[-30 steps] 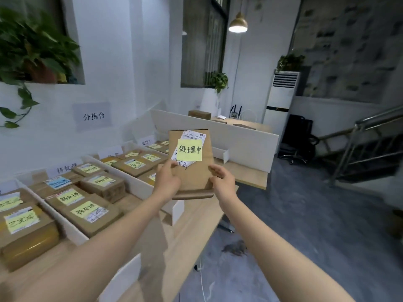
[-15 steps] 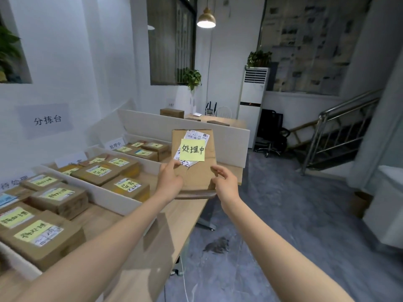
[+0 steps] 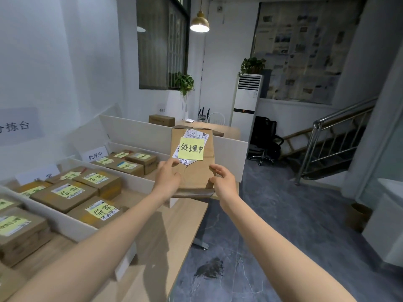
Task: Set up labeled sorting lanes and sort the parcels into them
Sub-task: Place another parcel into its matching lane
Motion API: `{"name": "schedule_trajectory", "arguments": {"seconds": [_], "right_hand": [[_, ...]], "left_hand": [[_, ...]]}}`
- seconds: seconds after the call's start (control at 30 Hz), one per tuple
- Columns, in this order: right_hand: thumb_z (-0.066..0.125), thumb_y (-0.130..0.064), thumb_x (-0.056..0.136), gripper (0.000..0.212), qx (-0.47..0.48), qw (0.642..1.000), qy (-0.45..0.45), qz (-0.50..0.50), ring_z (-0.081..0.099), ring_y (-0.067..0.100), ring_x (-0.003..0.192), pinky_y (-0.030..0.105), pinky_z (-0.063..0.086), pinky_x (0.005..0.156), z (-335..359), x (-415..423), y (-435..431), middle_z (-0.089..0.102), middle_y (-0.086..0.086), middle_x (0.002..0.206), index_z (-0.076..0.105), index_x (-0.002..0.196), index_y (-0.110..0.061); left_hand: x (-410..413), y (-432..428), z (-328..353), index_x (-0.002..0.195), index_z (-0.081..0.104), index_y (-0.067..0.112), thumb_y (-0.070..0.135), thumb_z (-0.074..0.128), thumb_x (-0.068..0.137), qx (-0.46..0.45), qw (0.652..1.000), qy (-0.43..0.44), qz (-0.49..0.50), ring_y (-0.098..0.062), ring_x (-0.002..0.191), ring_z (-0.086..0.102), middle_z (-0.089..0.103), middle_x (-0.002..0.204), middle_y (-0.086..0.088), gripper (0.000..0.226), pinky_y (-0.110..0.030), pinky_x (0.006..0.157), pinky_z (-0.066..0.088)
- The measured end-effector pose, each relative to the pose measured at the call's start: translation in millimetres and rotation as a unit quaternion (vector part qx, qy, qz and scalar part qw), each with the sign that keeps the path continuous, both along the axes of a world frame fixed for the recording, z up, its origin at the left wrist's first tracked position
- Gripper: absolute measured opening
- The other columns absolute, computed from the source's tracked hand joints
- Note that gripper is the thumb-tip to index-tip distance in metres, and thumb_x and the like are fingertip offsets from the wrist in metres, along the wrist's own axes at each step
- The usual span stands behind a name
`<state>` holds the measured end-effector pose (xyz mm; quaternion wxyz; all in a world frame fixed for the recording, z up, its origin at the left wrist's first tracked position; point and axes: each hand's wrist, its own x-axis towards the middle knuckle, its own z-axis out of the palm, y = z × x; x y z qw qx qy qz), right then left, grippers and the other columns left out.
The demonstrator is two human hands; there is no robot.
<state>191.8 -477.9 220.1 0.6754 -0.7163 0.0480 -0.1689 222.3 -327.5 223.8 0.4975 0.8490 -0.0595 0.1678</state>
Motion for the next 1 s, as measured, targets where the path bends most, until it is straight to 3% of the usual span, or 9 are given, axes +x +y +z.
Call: {"name": "schedule_trajectory", "arguments": {"seconds": [0.17, 0.3, 0.43, 0.57, 0.67, 0.77, 0.87, 0.93, 1.0], "right_hand": [[0.045, 0.013, 0.09, 0.045, -0.003, 1.0, -0.001, -0.005, 0.046, 0.018, 0.128, 0.018, 0.044, 0.082, 6, 61, -3, 0.055, 0.002, 0.132, 0.058, 0.124, -0.013], [0.044, 0.013, 0.091, 0.044, 0.012, 1.0, 0.003, -0.001, 0.045, 0.017, 0.126, 0.006, 0.044, 0.054, 8, 102, -6, 0.054, 0.002, 0.132, 0.058, 0.125, -0.011], [0.044, 0.012, 0.092, 0.043, 0.01, 1.0, 0.011, -0.002, 0.045, 0.017, 0.127, 0.012, 0.042, 0.074, -2, 135, -8, 0.054, 0.002, 0.133, 0.058, 0.124, -0.013], [0.043, 0.013, 0.09, 0.045, 0.006, 1.0, 0.022, -0.003, 0.048, 0.014, 0.119, 0.008, 0.045, 0.055, -11, 162, -11, 0.054, 0.001, 0.133, 0.059, 0.122, -0.014], [0.042, 0.014, 0.089, 0.045, 0.01, 1.0, 0.026, 0.008, 0.044, 0.017, 0.128, 0.01, 0.046, 0.06, -18, 184, -16, 0.054, 0.0, 0.133, 0.059, 0.12, -0.015], [0.043, 0.013, 0.09, 0.044, 0.012, 0.999, 0.032, 0.014, 0.044, 0.02, 0.129, 0.022, 0.051, 0.081, -23, 208, -20, 0.053, 0.0, 0.134, 0.06, 0.117, -0.018], [0.043, 0.013, 0.09, 0.044, 0.02, 0.999, 0.041, 0.023, 0.047, 0.02, 0.126, 0.026, 0.053, 0.081, -27, 234, -26, 0.052, 0.0, 0.135, 0.06, 0.115, -0.02], [0.043, 0.012, 0.089, 0.045, 0.024, 0.998, 0.039, 0.033, 0.051, 0.024, 0.123, 0.028, 0.053, 0.079, -28, 255, -32, 0.053, 0.0, 0.134, 0.059, 0.111, -0.022], [0.043, 0.013, 0.088, 0.045, 0.025, 0.998, 0.041, 0.044, 0.052, 0.026, 0.121, 0.029, 0.053, 0.078, -30, 277, -41, 0.054, -0.004, 0.129, 0.059, 0.109, -0.024]], "left_hand": [[65, -1, 4, 0.126, 0.05, 0.018, -0.002, 0.046, 0.09, 0.004, 1.0, -0.009, -0.011, -0.009, 0.104, 0.043, 0.041, 0.135, -0.004, 0.041, -0.021, 0.085, 0.033], [108, -3, 5, 0.126, 0.05, 0.017, -0.002, 0.047, 0.089, 0.004, 1.0, -0.013, -0.014, -0.015, 0.115, 0.045, 0.041, 0.134, -0.004, 0.042, -0.021, 0.088, 0.033], [138, -5, 0, 0.125, 0.051, 0.016, -0.003, 0.047, 0.088, 0.007, 1.0, -0.006, -0.012, -0.017, 0.117, 0.045, 0.041, 0.133, -0.005, 0.042, -0.021, 0.087, 0.034], [164, -7, -9, 0.125, 0.051, 0.016, -0.003, 0.048, 0.089, 0.01, 1.0, 0.002, -0.013, -0.009, 0.106, 0.043, 0.042, 0.135, -0.005, 0.041, -0.017, 0.08, 0.034], [182, -10, -14, 0.125, 0.052, 0.016, -0.003, 0.048, 0.089, 0.009, 1.0, 0.008, -0.011, -0.008, 0.106, 0.042, 0.042, 0.136, -0.005, 0.041, -0.018, 0.083, 0.033], [200, -14, -17, 0.126, 0.05, 0.016, -0.003, 0.047, 0.09, 0.013, 1.0, 0.015, -0.002, -0.011, 0.111, 0.043, 0.041, 0.138, -0.005, 0.041, -0.008, 0.069, 0.033], [222, -22, -19, 0.128, 0.049, 0.017, -0.001, 0.047, 0.092, 0.013, 1.0, 0.023, 0.016, -0.011, 0.111, 0.042, 0.039, 0.14, -0.004, 0.04, -0.005, 0.055, 0.03], [238, -29, -19, 0.128, 0.049, 0.016, -0.001, 0.048, 0.092, 0.012, 0.999, 0.021, 0.03, -0.012, 0.113, 0.043, 0.039, 0.14, -0.005, 0.04, -0.005, 0.058, 0.032], [254, -38, -19, 0.128, 0.049, 0.016, -0.002, 0.048, 0.092, 0.011, 0.999, 0.021, 0.044, -0.017, 0.121, 0.044, 0.04, 0.14, -0.006, 0.04, -0.009, 0.072, 0.035]]}}
